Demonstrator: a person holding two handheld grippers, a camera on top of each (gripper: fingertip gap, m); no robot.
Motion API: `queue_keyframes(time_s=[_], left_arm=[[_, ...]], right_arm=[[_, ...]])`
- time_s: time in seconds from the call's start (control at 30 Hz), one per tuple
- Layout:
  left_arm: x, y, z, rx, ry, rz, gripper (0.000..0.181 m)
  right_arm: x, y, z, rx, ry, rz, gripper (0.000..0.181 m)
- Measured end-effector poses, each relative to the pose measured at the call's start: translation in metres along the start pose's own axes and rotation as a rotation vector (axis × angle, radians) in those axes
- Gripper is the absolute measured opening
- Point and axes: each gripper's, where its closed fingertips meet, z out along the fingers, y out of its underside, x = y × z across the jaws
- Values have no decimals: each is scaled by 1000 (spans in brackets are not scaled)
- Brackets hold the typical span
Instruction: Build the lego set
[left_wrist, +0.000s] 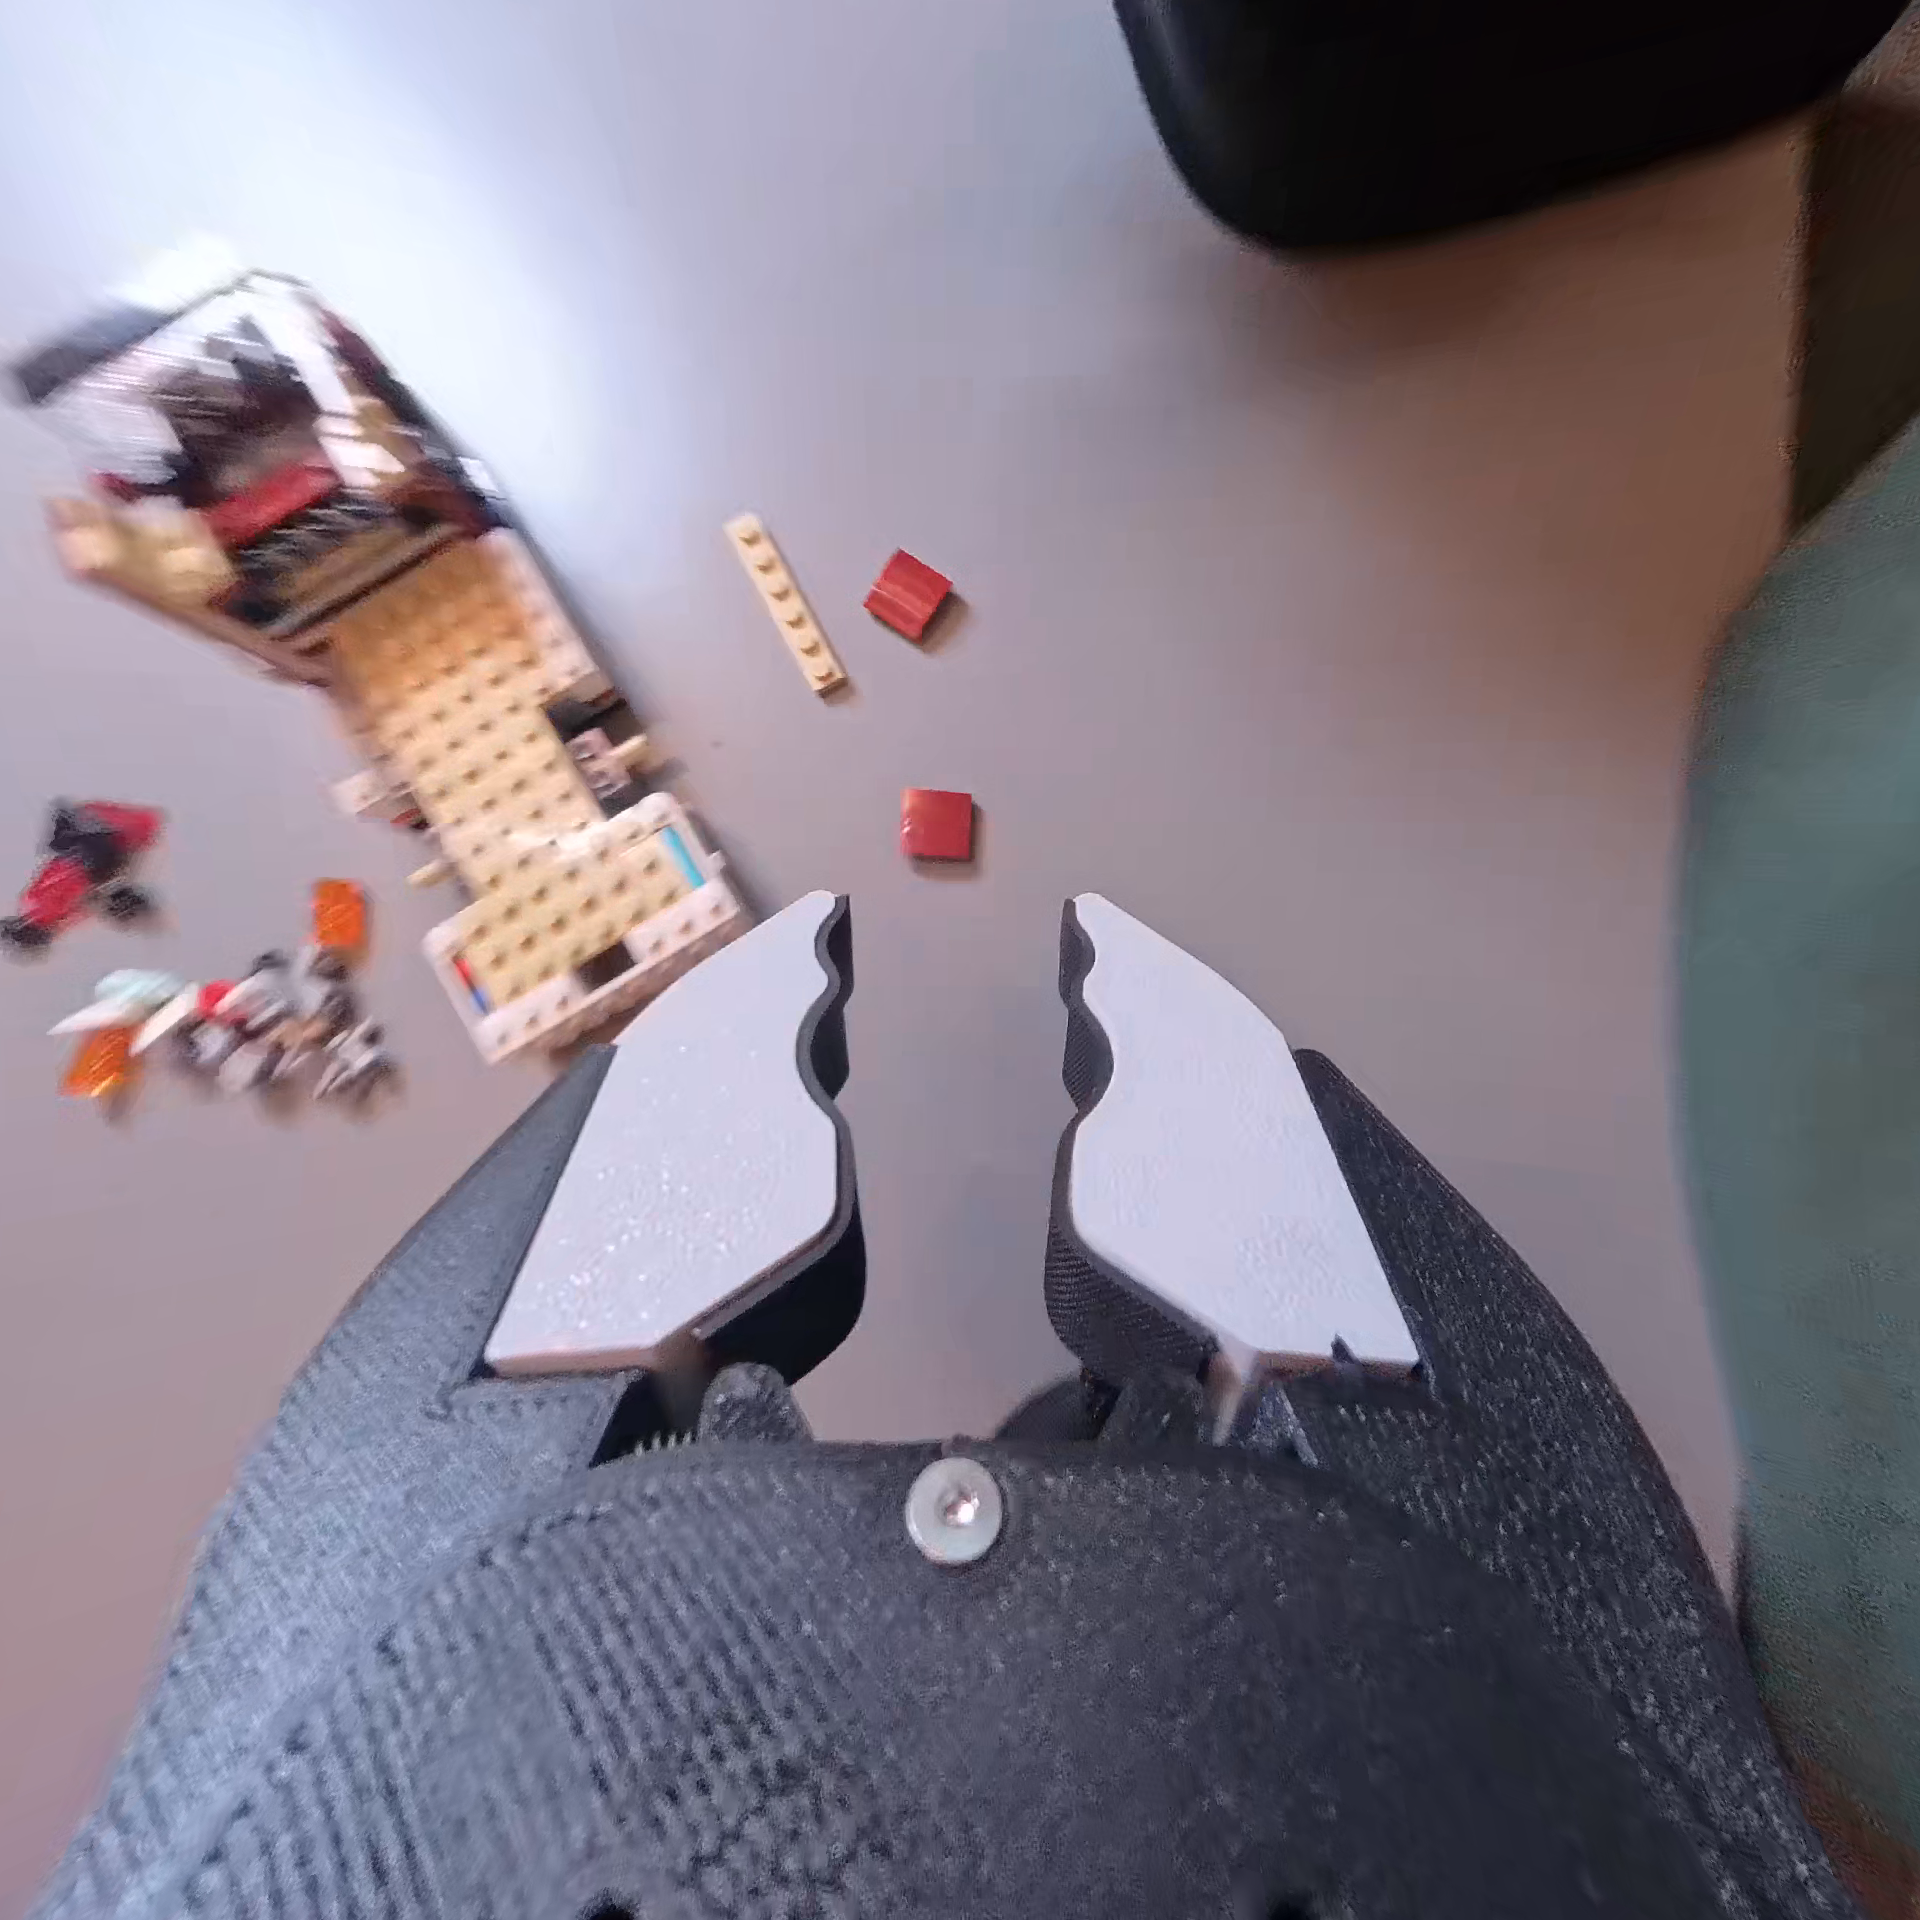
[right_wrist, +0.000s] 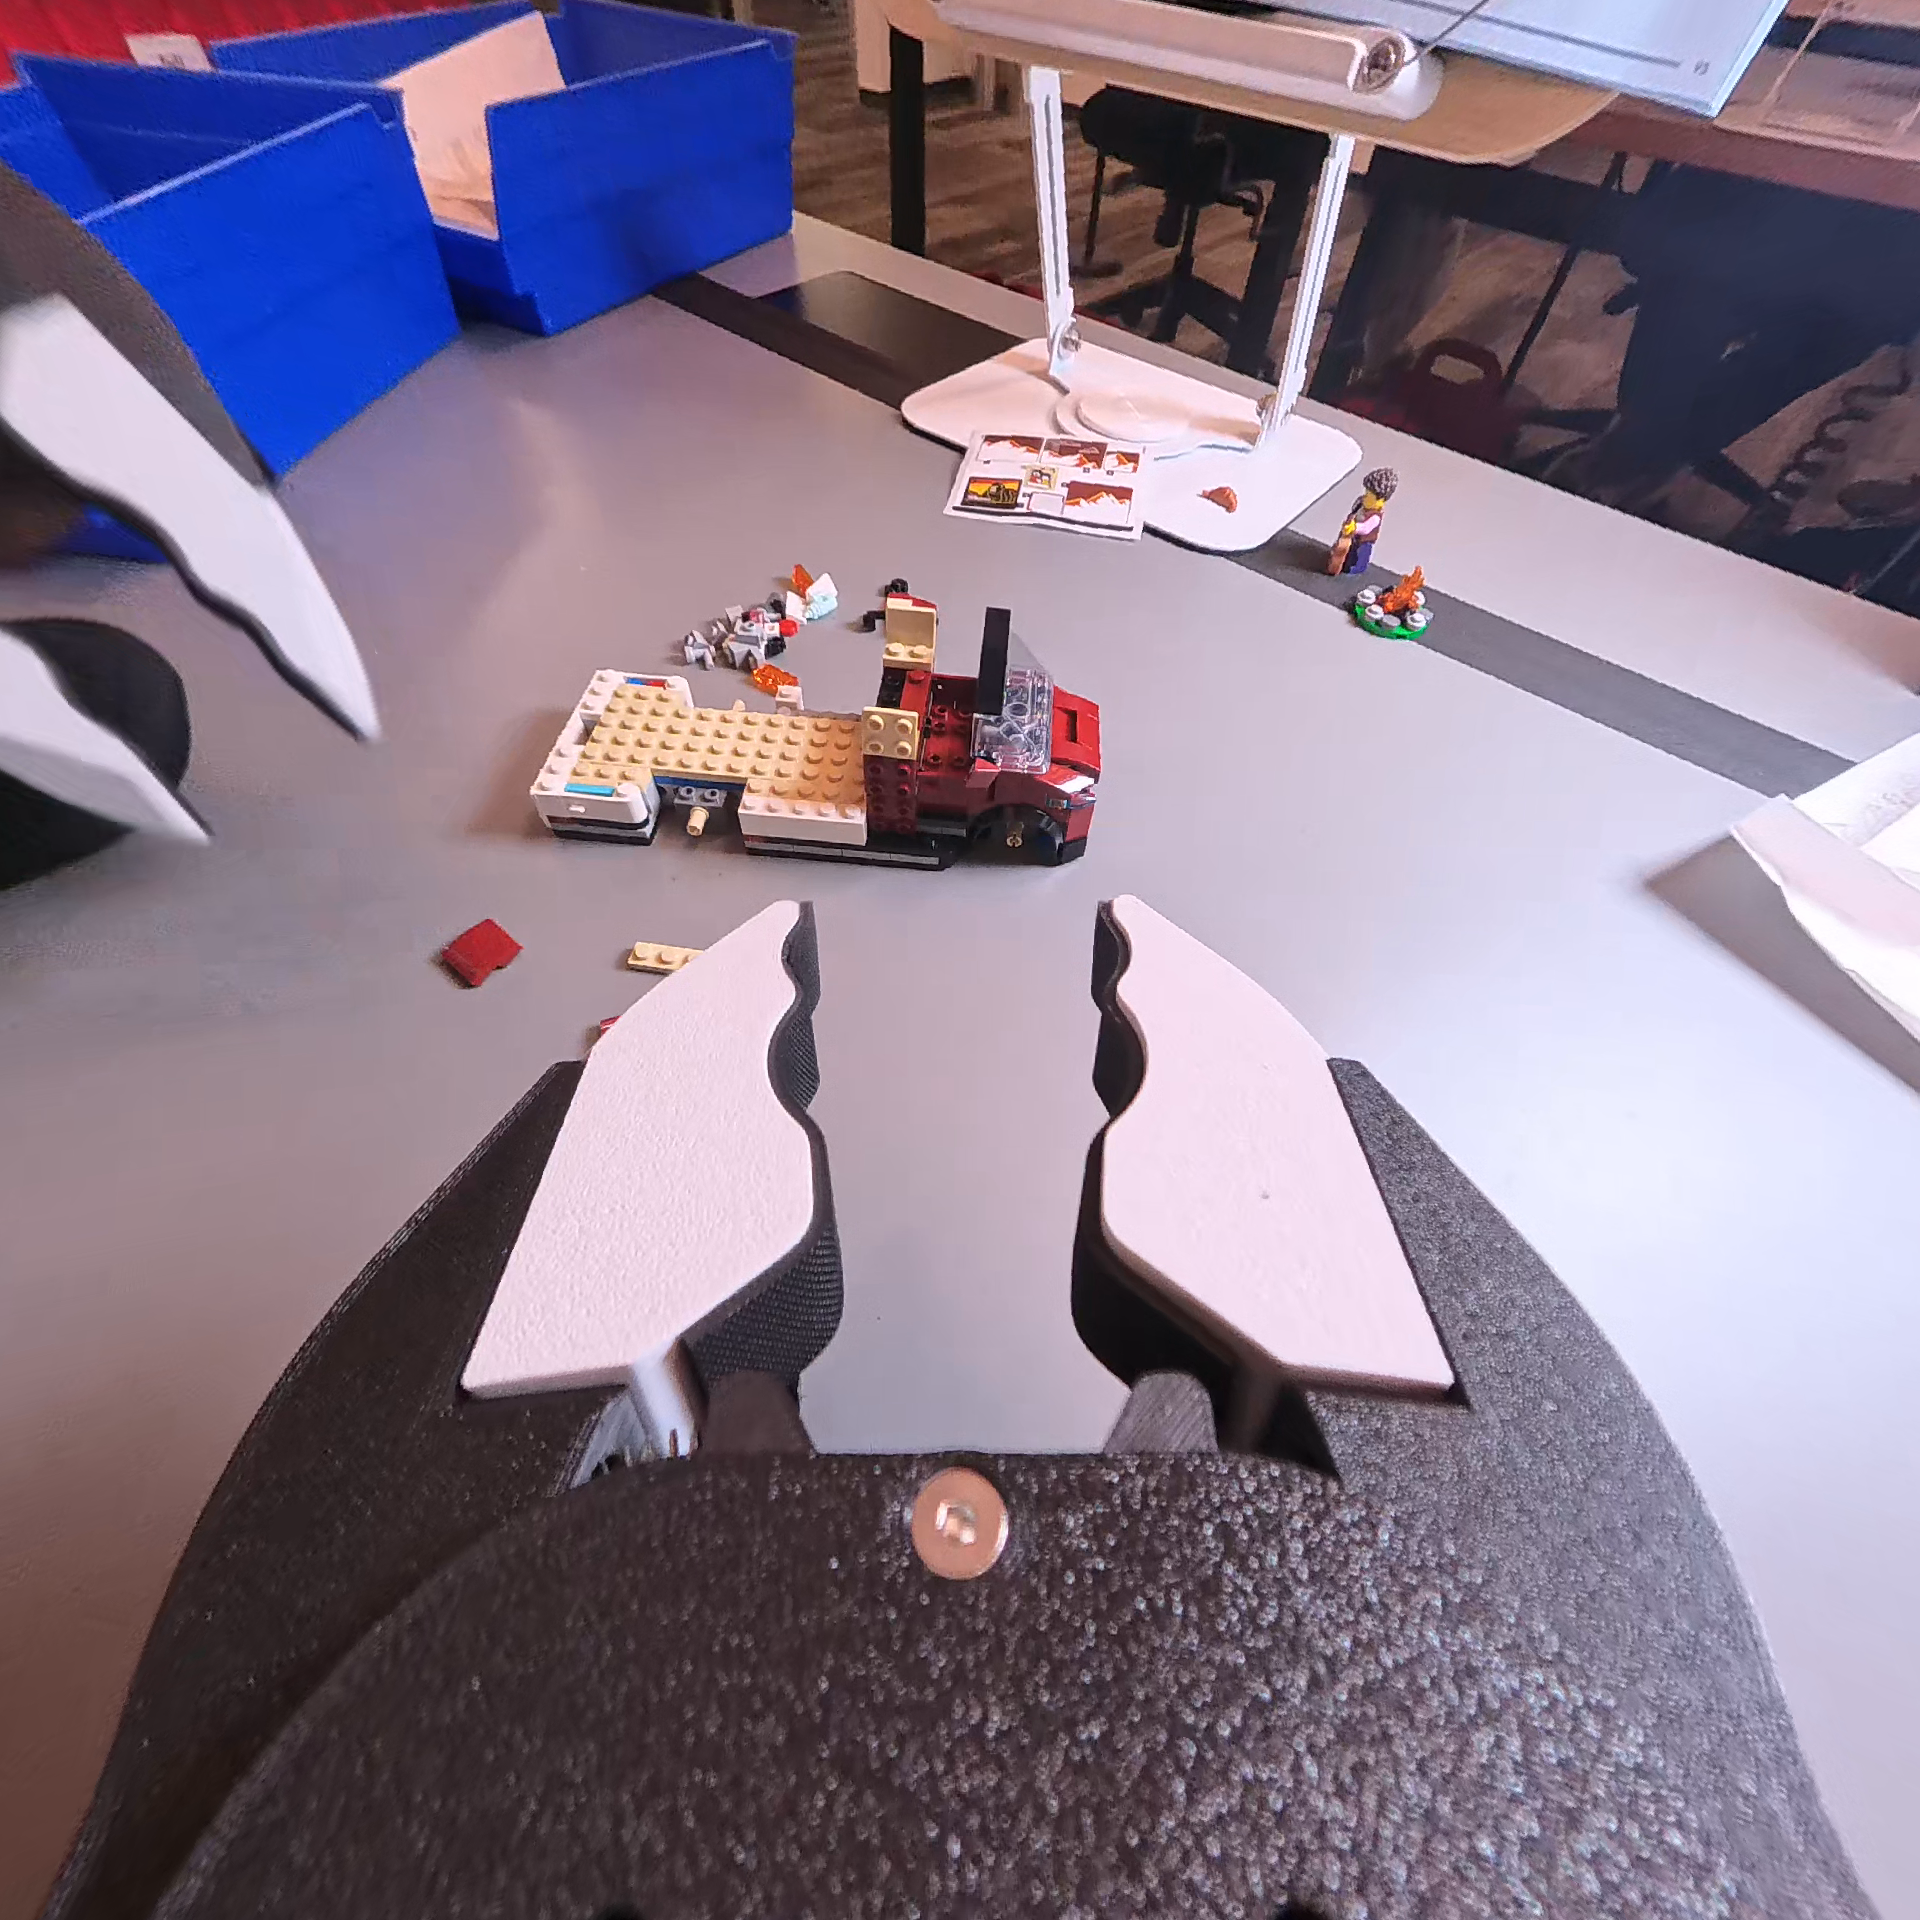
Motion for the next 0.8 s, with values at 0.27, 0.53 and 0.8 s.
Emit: queue_keyframes(time_s=[0.27, 0.53, 0.8], left_arm=[[-118, 100, -229, 58, -613, -342, 25], [-193, 274, -230, -145, -588, -697, 12], [-196, 305, -171, -305, -346, -651, 32]], right_arm=[[7, -5, -3, 41, -7, 36, 50], [5, -6, 2, 47, -27, 49, 47], [7, -8, 4, 39, 5, 10, 46]])
